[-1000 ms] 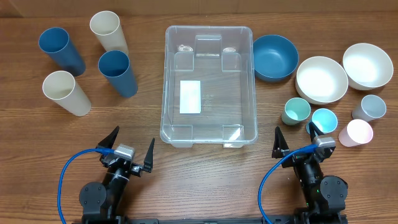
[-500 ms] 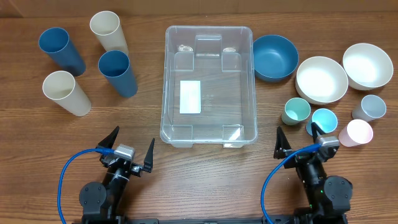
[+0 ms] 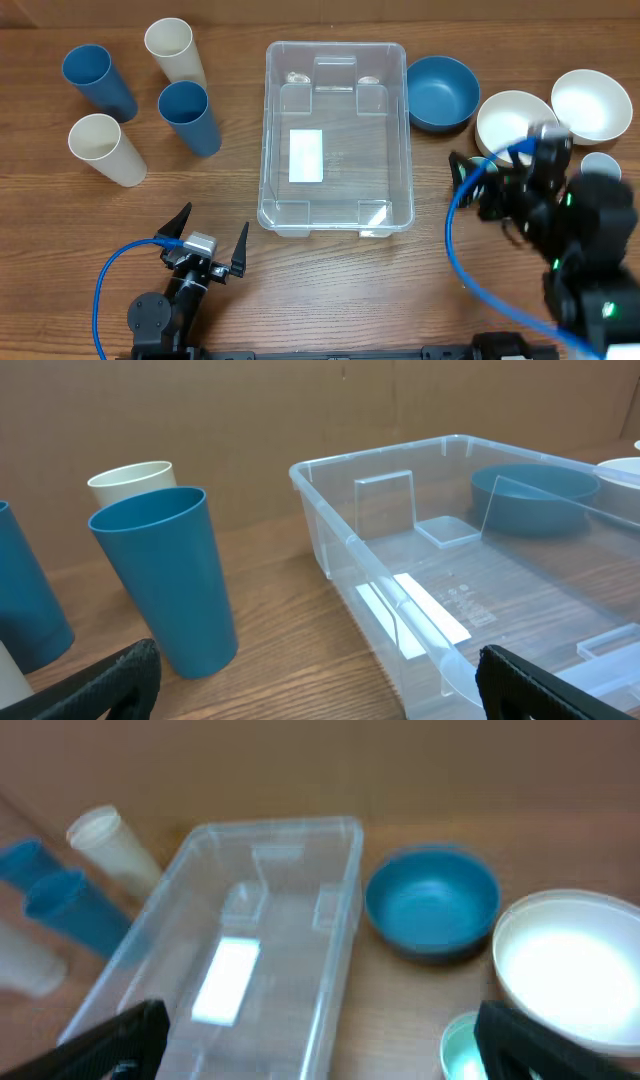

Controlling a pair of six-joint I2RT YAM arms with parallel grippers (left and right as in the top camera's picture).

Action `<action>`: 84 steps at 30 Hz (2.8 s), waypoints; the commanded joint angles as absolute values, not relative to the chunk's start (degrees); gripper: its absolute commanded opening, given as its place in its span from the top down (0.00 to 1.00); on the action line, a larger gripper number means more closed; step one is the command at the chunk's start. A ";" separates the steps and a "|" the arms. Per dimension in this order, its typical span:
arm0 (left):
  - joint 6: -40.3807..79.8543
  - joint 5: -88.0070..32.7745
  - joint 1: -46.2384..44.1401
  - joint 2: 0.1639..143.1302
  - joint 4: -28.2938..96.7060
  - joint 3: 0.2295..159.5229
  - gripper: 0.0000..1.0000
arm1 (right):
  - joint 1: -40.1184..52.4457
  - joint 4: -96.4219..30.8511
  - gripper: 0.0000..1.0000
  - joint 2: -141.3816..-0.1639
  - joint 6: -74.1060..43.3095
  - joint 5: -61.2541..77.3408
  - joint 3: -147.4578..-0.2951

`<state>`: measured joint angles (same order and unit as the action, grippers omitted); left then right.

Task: Pack container
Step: 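Move the right gripper to the blue bowl rim and grasp it, then lift the blue bowl and lower it into the clear bin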

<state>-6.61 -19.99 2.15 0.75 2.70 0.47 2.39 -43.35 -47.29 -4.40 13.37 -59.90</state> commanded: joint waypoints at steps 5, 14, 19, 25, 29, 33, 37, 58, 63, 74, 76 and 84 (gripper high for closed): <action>-7.07 -20.82 2.63 0.25 2.68 0.27 0.00 | 2.55 -58.81 0.00 -73.45 -4.62 16.34 -78.28; -7.09 -20.80 2.63 0.25 2.70 0.27 0.00 | 2.55 -46.46 0.00 -87.57 -9.17 5.63 -82.50; -7.07 -20.82 2.63 0.25 2.70 0.27 0.00 | 2.57 -40.14 0.00 -97.49 -12.93 5.02 -83.72; -7.07 -20.82 2.63 0.25 2.70 0.27 0.00 | 2.55 -42.30 0.00 -101.82 -38.59 3.84 -83.70; -7.07 -20.82 2.63 0.25 2.70 0.27 0.00 | 2.61 -44.45 0.00 -101.82 -55.35 3.51 -83.64; -7.07 -20.82 2.63 0.25 2.70 0.27 0.00 | 3.01 -45.52 0.00 -101.82 -61.52 2.13 -83.59; -7.07 -20.80 2.63 0.25 2.70 0.27 0.00 | 3.75 -45.06 0.00 -101.84 -61.34 -2.52 -83.57; -7.07 -20.82 2.63 0.25 2.70 0.27 0.00 | 4.54 -36.16 0.51 -115.09 -62.19 -2.94 -83.53; -7.07 -20.82 2.63 0.25 2.70 0.27 0.00 | 4.38 -33.39 0.90 -115.09 -61.01 -4.78 -83.53; -7.07 -20.80 2.63 0.25 2.70 0.27 0.00 | 3.92 -31.07 0.96 -115.09 -59.44 -8.56 -83.55; -7.07 -20.80 2.63 0.25 2.70 0.27 0.00 | 2.87 -29.85 0.96 -115.09 -56.10 -7.62 -84.36; -7.07 -20.82 2.63 0.25 2.70 0.27 0.00 | 0.23 -35.09 0.96 -111.87 -44.21 -5.93 -97.03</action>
<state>-6.61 -19.99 2.15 0.73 2.72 0.47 0.78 -34.24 -114.91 -48.75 -6.20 -91.57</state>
